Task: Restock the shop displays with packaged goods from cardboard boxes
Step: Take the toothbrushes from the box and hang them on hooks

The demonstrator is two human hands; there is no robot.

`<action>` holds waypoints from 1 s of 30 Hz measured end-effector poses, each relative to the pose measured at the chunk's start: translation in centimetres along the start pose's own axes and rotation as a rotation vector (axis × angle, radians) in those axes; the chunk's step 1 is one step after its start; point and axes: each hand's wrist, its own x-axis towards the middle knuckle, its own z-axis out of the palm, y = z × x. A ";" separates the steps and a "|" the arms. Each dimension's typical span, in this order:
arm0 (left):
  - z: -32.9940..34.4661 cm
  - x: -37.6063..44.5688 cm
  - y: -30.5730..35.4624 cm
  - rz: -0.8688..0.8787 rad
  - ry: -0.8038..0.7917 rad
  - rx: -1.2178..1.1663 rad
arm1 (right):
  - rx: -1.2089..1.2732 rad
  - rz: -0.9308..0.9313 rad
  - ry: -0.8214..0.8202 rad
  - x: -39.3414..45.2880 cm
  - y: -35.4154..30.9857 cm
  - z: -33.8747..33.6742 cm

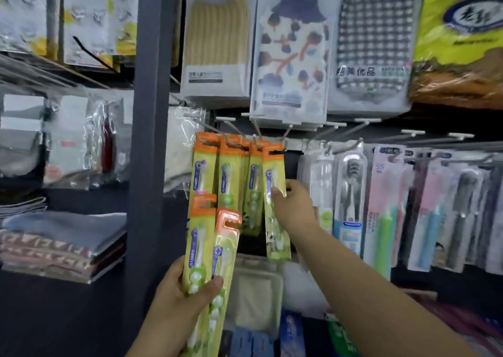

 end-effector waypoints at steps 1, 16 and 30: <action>0.0 0.4 -0.1 0.006 -0.018 0.002 | 0.000 0.005 0.017 0.3 -0.2 0.3; -0.2 2.4 -1.5 0.038 -0.082 -0.024 | 0.094 0.351 0.072 5.2 1.8 3.9; 1.1 1.2 -2.6 -0.036 -0.081 -0.088 | 0.058 0.261 -0.169 -7.4 6.3 4.3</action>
